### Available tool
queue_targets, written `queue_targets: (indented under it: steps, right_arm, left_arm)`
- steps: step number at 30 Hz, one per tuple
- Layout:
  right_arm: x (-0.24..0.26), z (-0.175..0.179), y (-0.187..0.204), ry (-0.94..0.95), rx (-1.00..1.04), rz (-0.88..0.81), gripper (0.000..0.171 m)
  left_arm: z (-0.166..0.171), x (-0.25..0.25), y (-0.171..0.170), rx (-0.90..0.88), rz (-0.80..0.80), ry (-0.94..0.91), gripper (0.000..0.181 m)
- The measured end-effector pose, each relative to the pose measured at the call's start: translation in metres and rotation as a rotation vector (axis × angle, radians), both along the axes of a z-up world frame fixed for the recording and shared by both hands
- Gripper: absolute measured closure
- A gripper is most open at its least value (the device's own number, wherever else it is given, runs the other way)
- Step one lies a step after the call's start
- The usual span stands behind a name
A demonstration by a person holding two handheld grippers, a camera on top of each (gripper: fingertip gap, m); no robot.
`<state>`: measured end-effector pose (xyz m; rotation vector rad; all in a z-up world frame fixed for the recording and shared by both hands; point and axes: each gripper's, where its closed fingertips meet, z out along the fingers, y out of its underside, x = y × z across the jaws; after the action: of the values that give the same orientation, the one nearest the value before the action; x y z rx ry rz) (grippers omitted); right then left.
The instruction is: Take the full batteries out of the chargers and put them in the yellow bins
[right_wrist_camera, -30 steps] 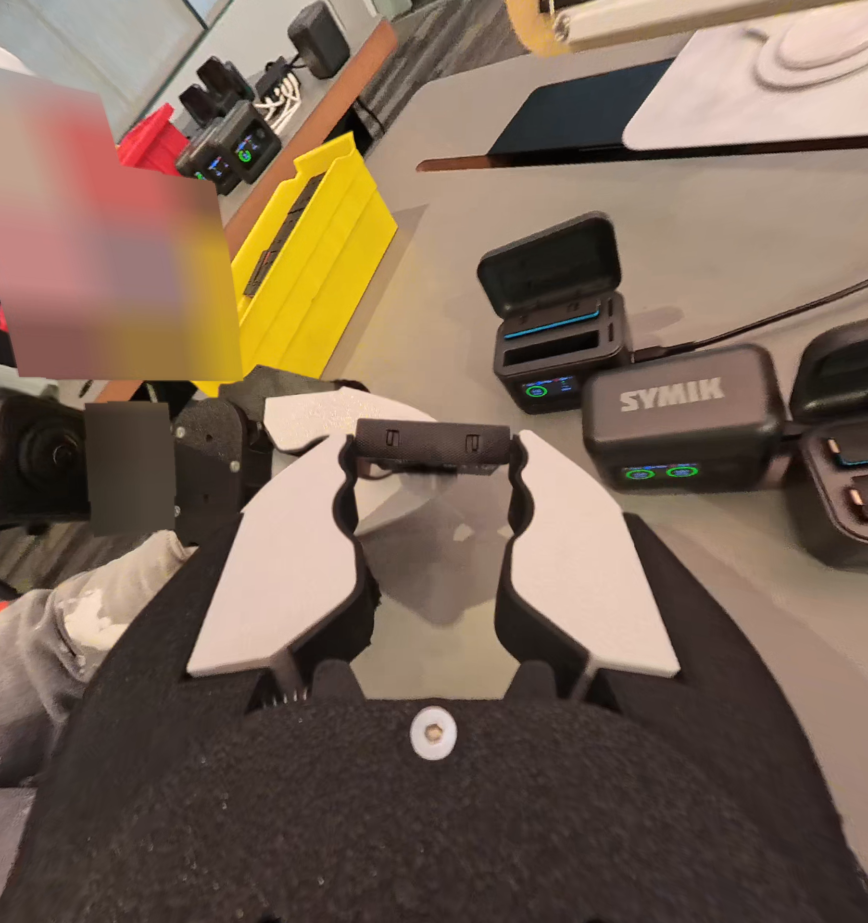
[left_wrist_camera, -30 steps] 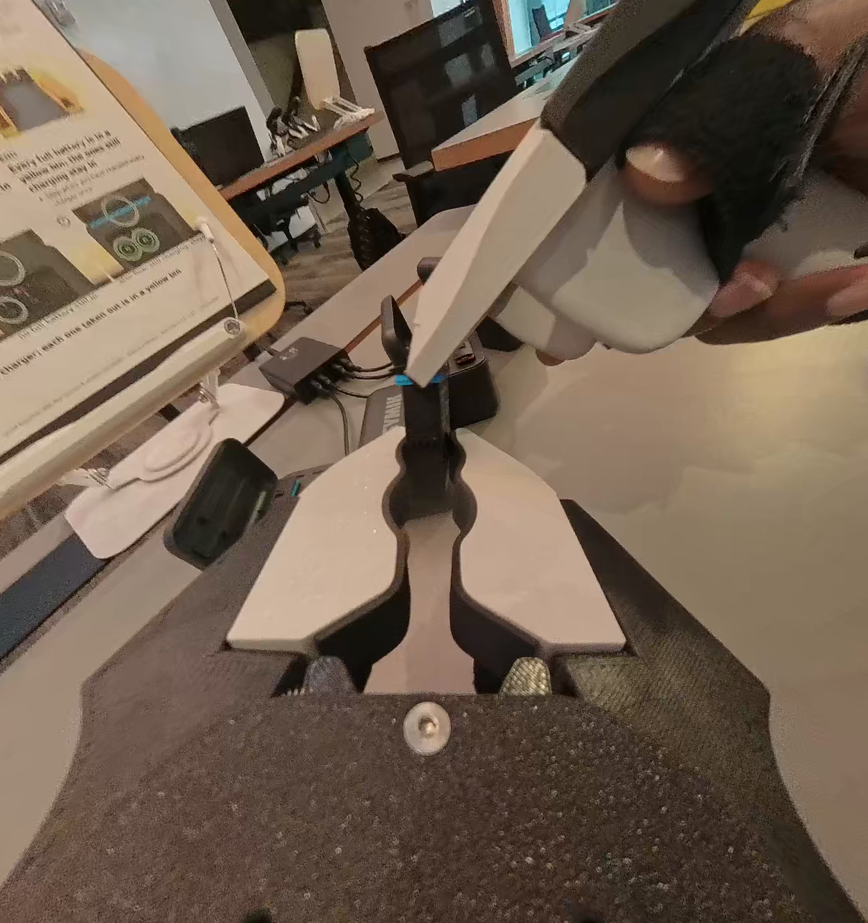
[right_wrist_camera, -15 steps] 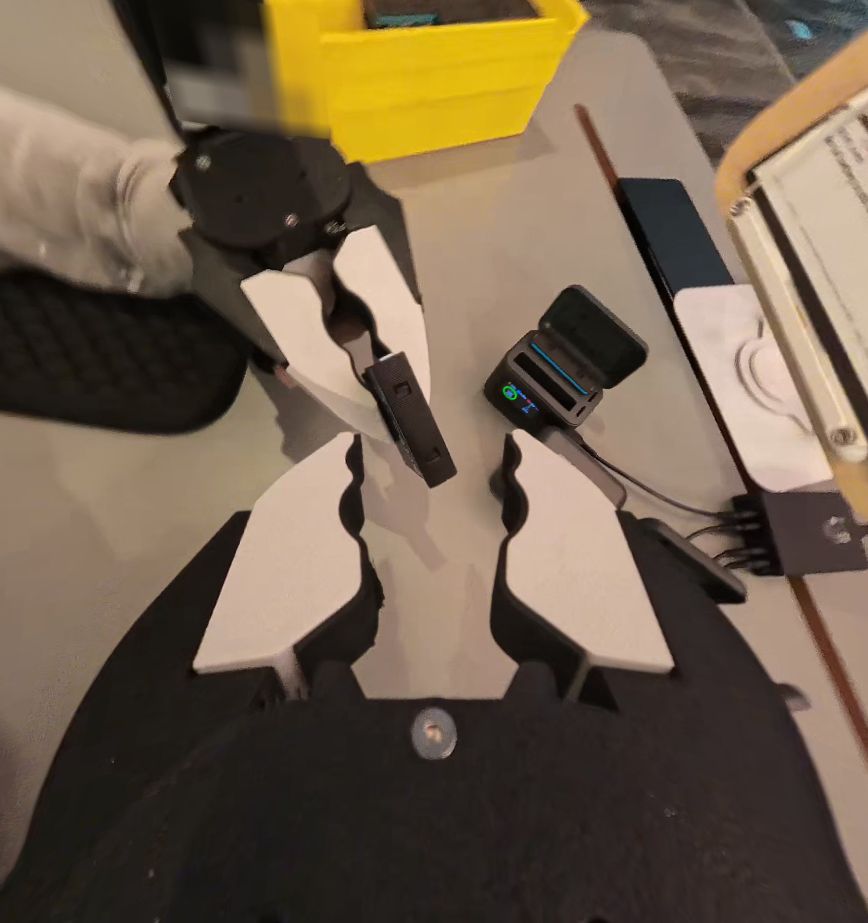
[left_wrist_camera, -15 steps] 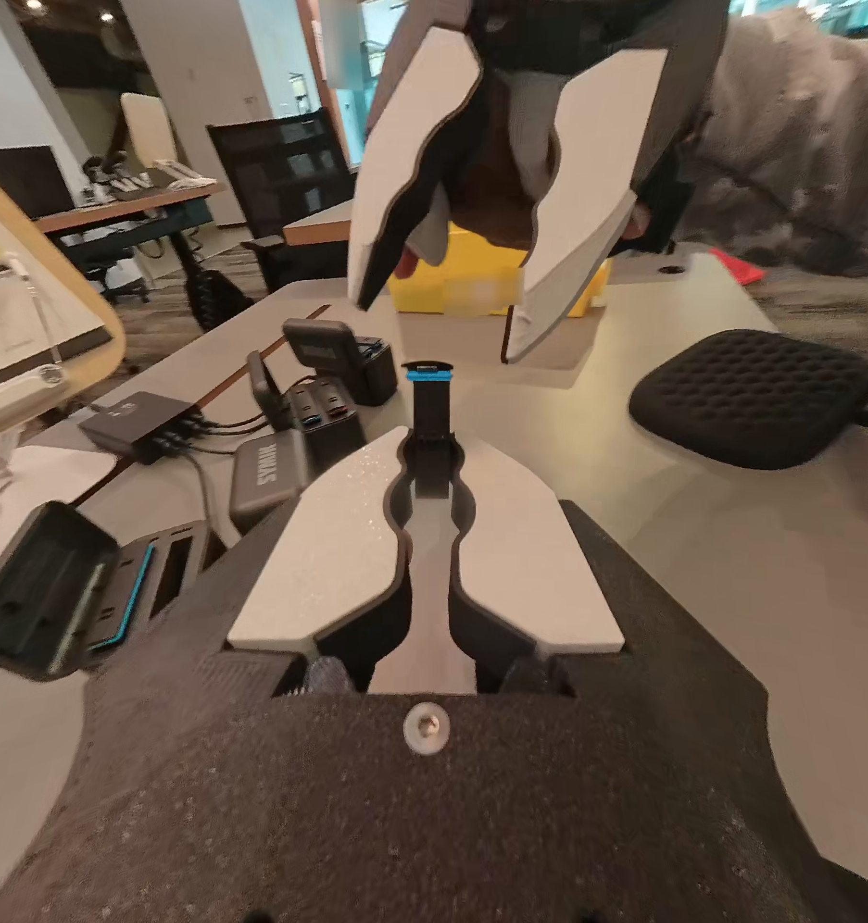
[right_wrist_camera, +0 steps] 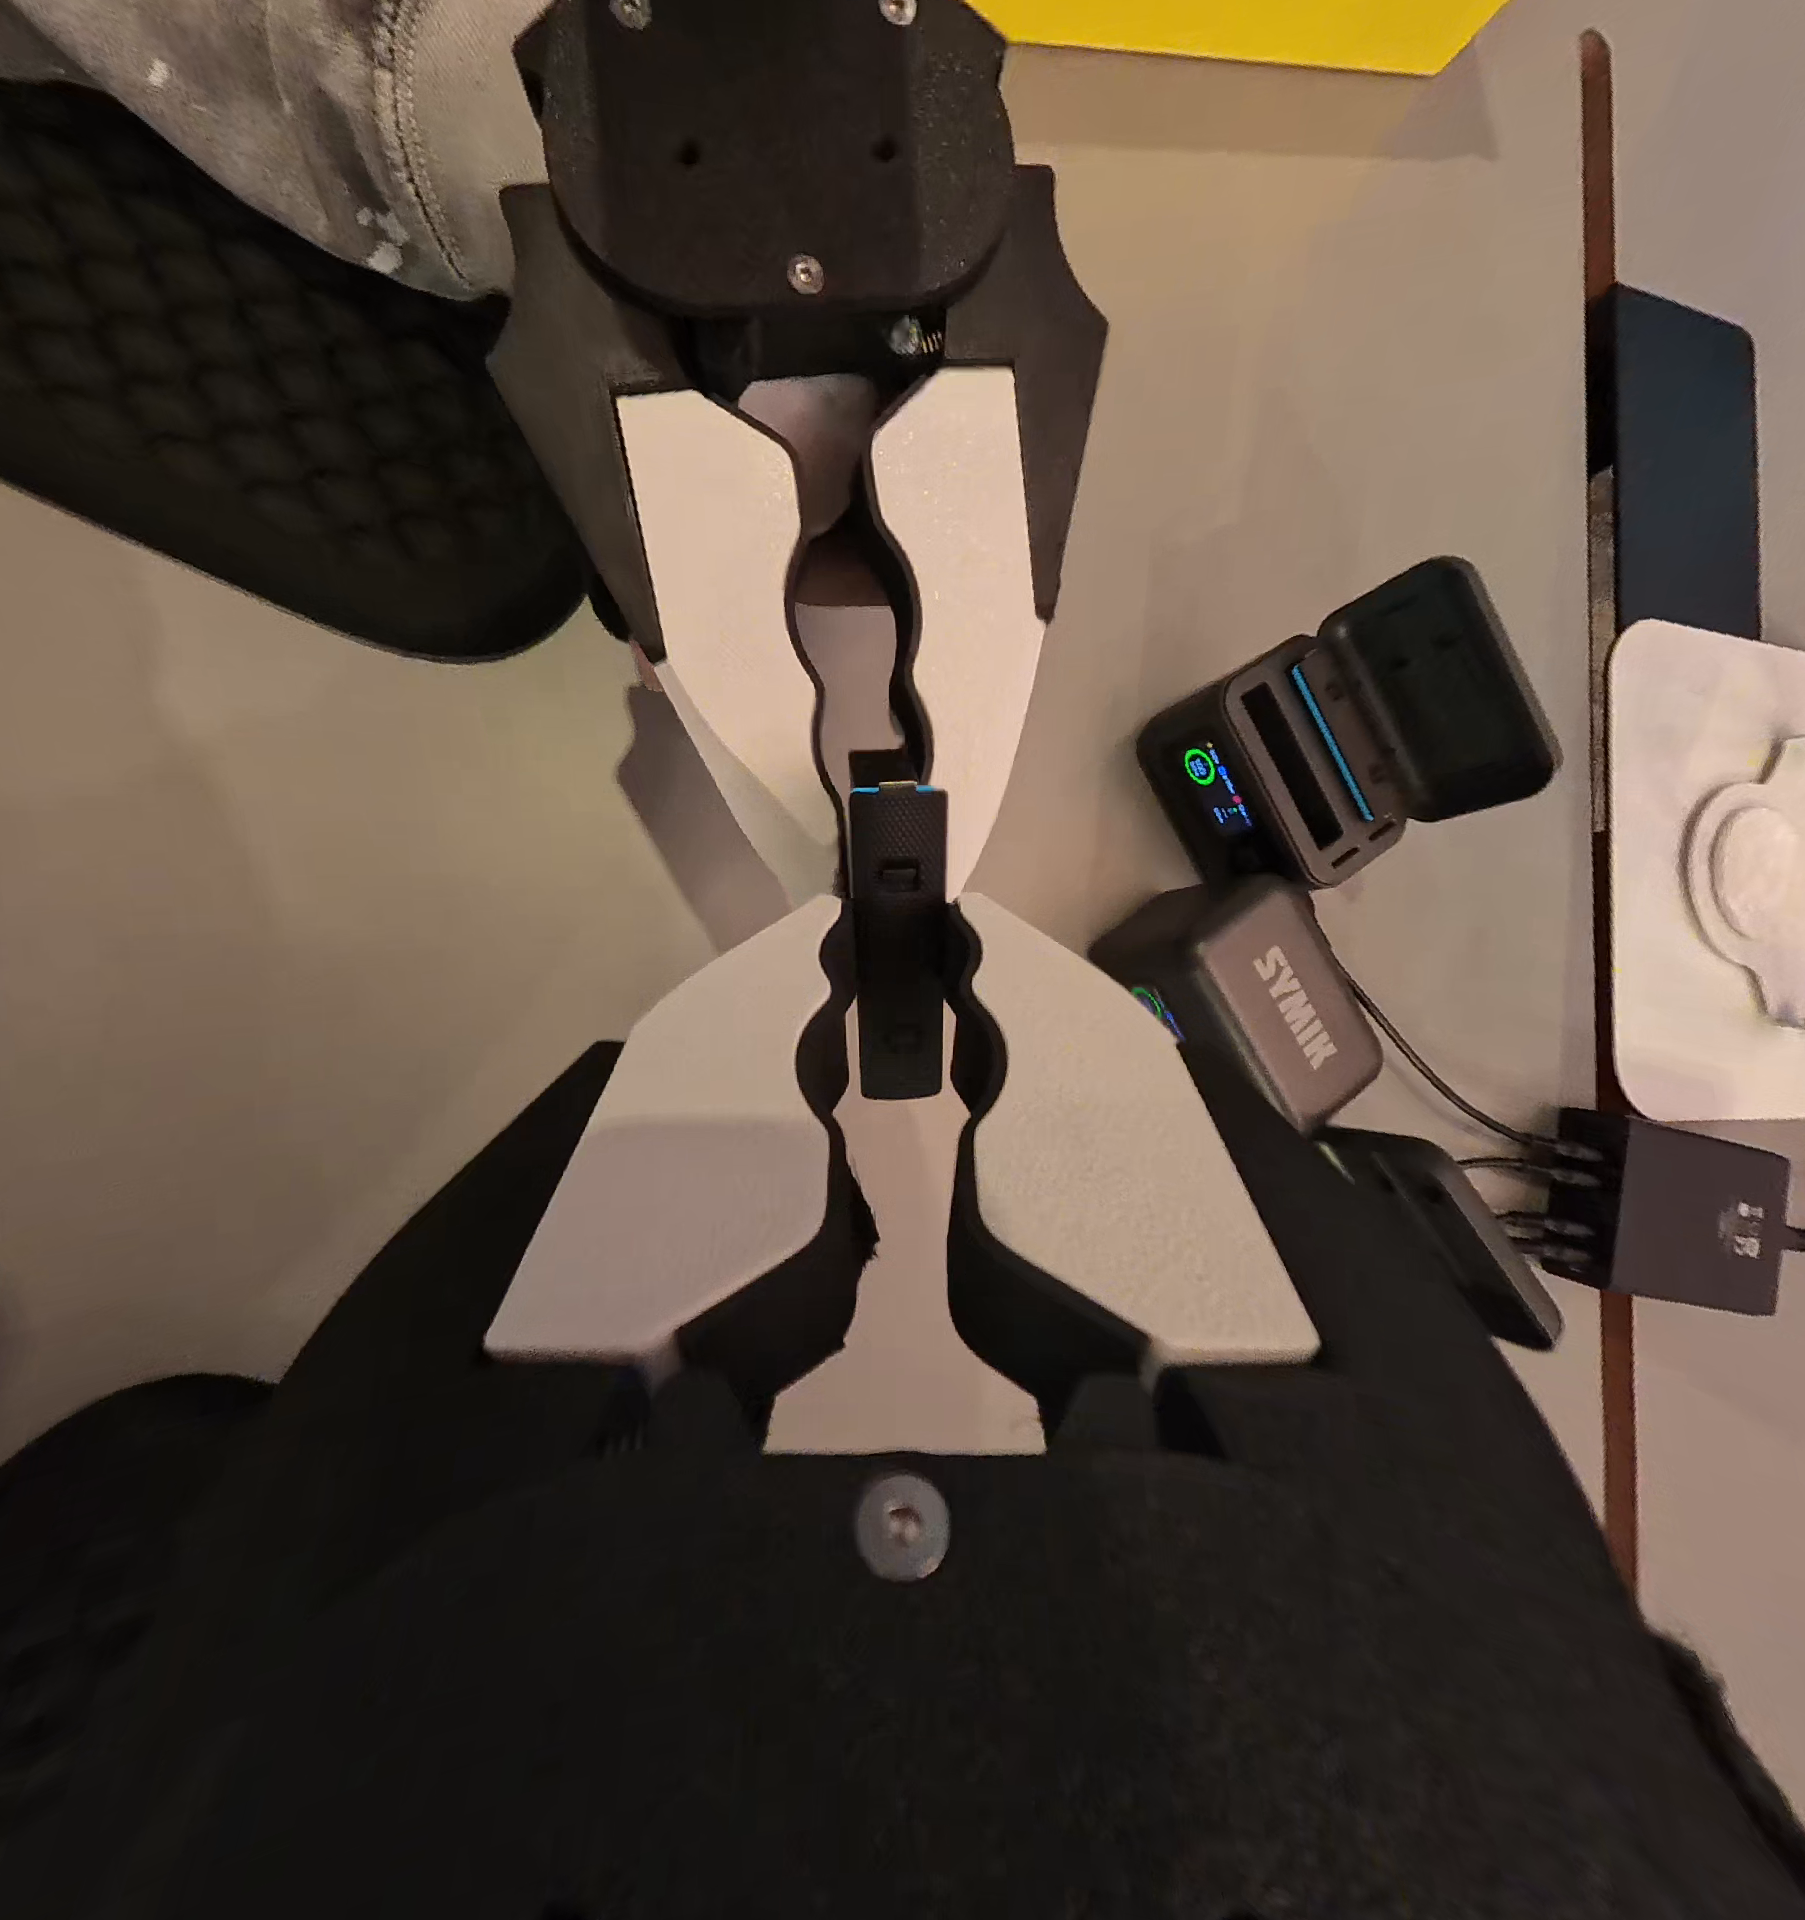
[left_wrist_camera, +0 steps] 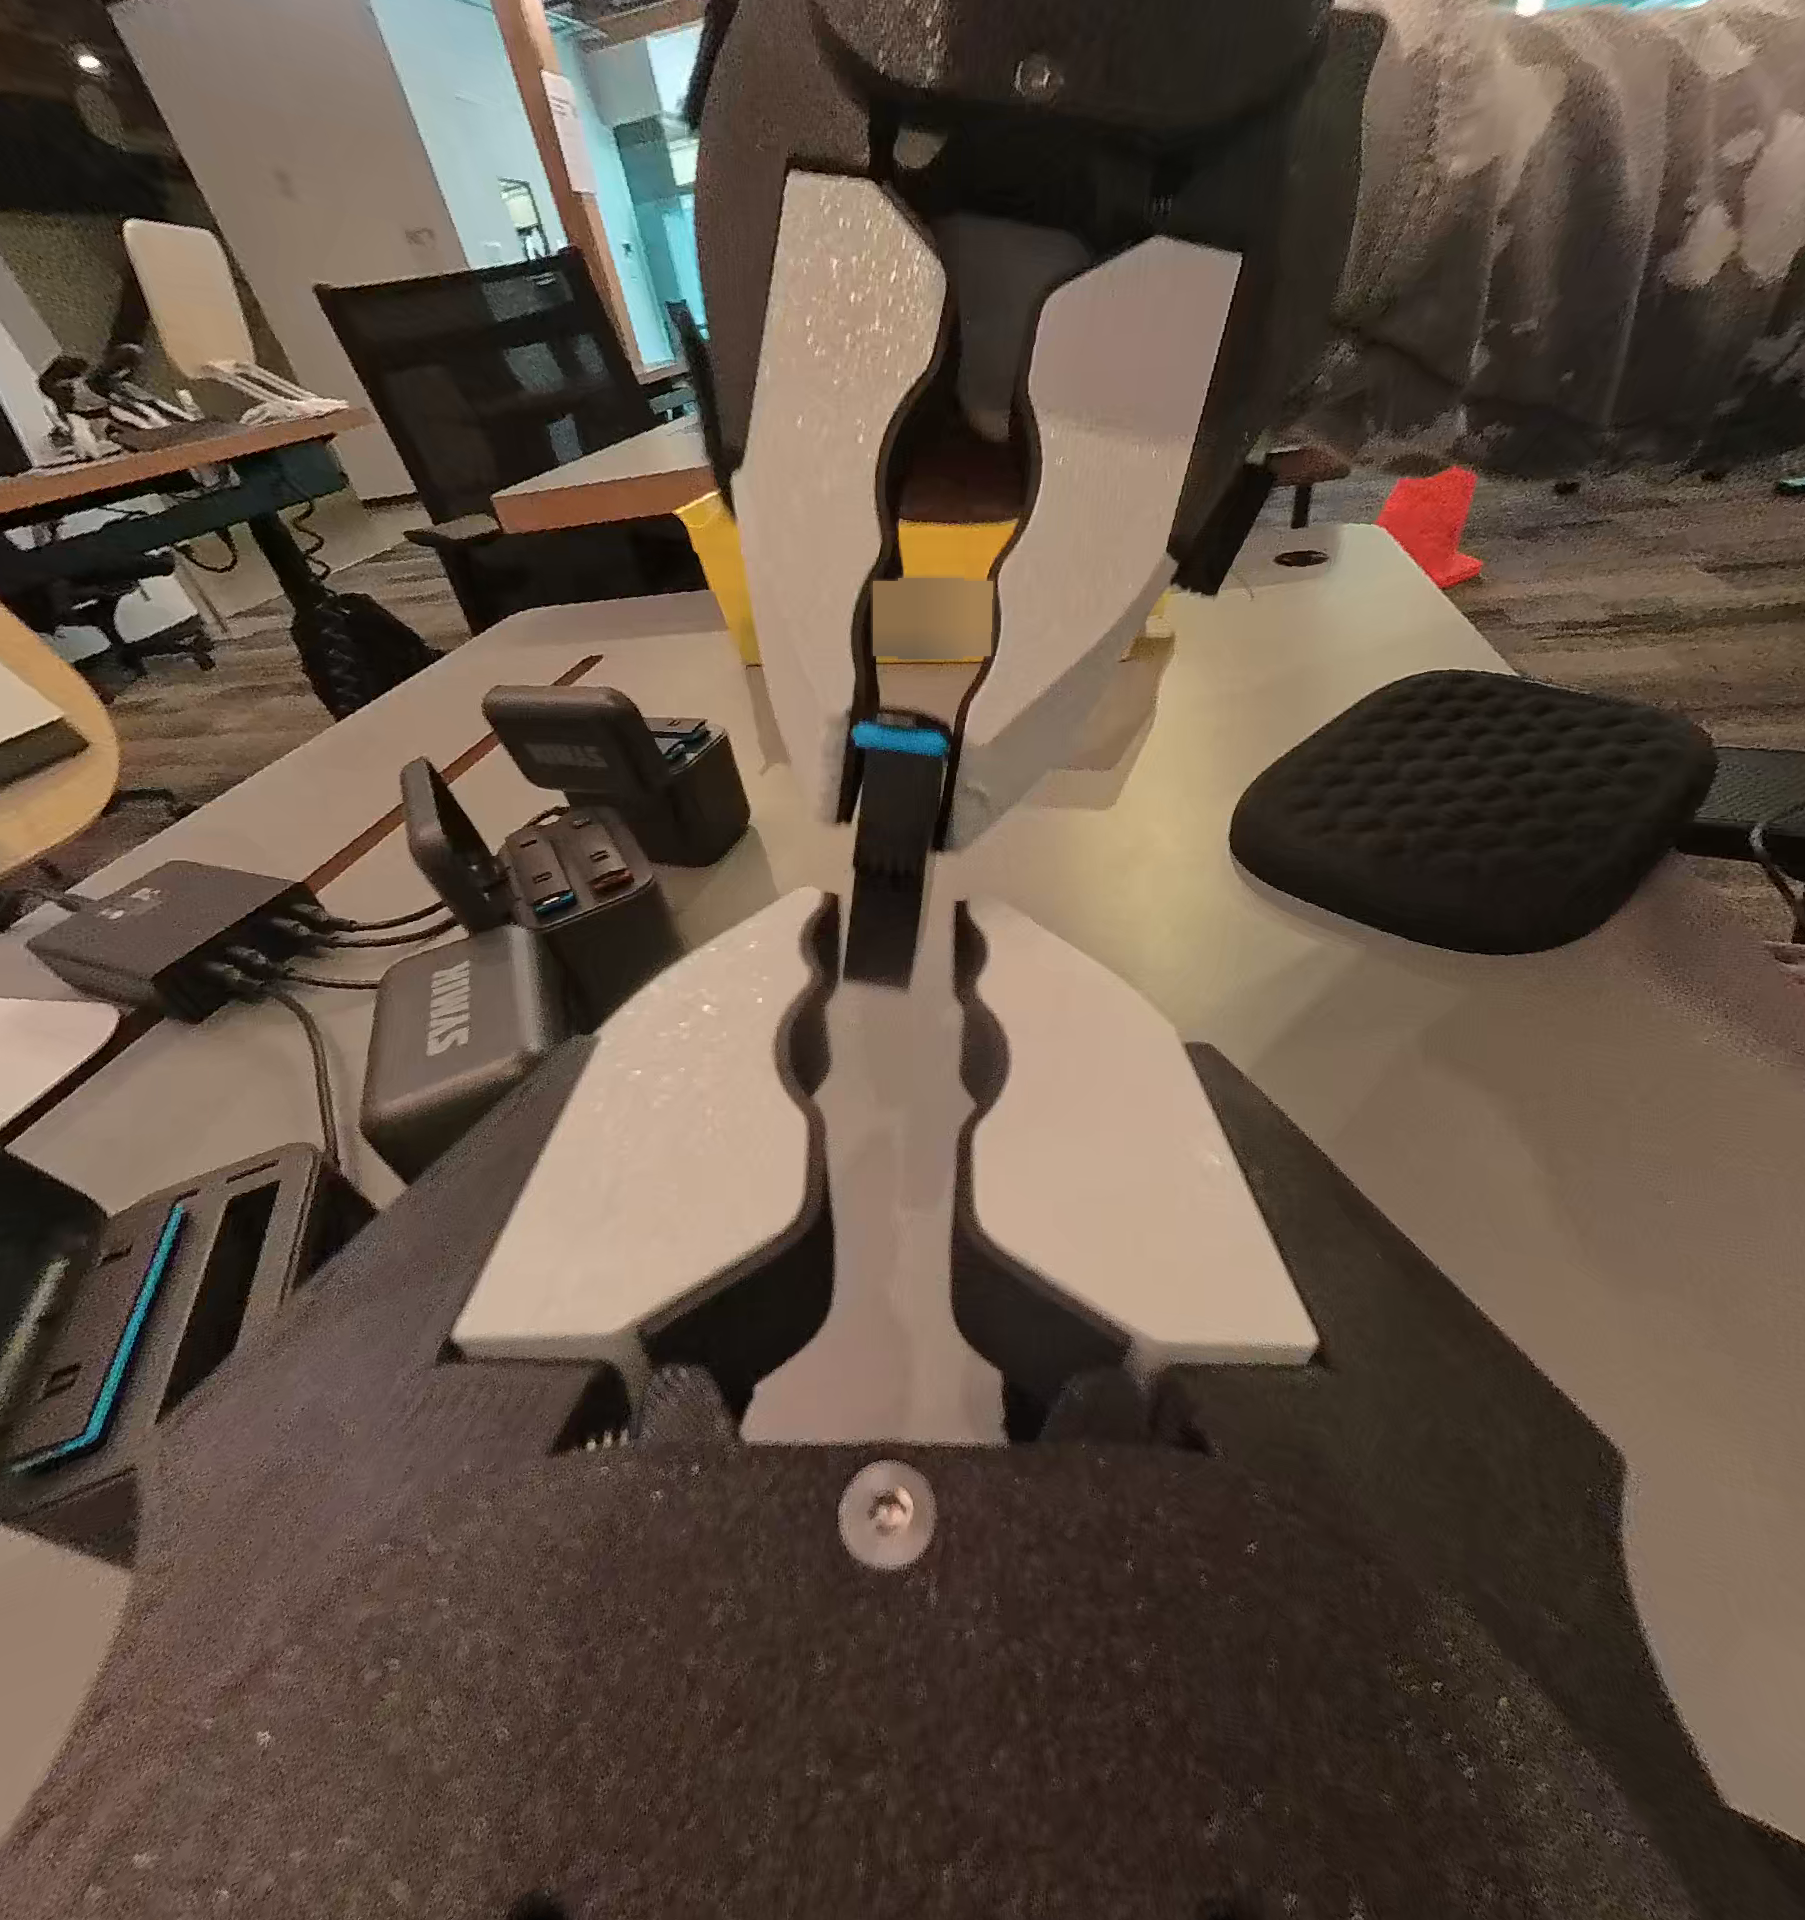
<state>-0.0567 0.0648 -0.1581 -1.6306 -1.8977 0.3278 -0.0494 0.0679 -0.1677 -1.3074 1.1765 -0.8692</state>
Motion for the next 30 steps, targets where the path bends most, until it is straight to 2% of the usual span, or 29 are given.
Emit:
queue_targets:
  steps: [2, 6, 12, 16, 19, 23, 30]
  right_arm:
    - [0.01, 0.006, 0.007, -0.02, 0.023, -0.015, 0.156]
    - [0.055, 0.038, 0.035, -0.083, 0.108, -0.08, 0.156]
    - [0.189, 0.101, 0.096, -0.281, 0.248, -0.292, 0.156]
    - [0.281, 0.12, 0.118, -0.387, 0.248, -0.436, 0.156]
    - [0.335, 0.114, 0.12, -0.446, 0.207, -0.499, 0.156]
    - [0.386, 0.079, 0.107, -0.524, 0.108, -0.507, 0.156]
    - [0.423, 0.004, 0.087, -0.591, -0.036, -0.466, 0.156]
  left_arm:
    - [-0.001, -0.003, 0.007, -0.013, 0.032, -0.001, 0.151]
    - [-0.005, -0.01, 0.021, -0.036, 0.105, 0.005, 0.15]
    - [-0.022, -0.015, 0.036, -0.068, 0.177, 0.054, 0.152]
    - [-0.025, -0.02, 0.046, -0.082, 0.223, 0.049, 0.153]
    - [-0.026, -0.025, 0.053, -0.084, 0.269, 0.04, 0.155]
    - [-0.026, -0.032, 0.062, -0.074, 0.328, 0.035, 0.156]
    - [-0.029, -0.036, 0.068, -0.056, 0.381, 0.048, 0.158]
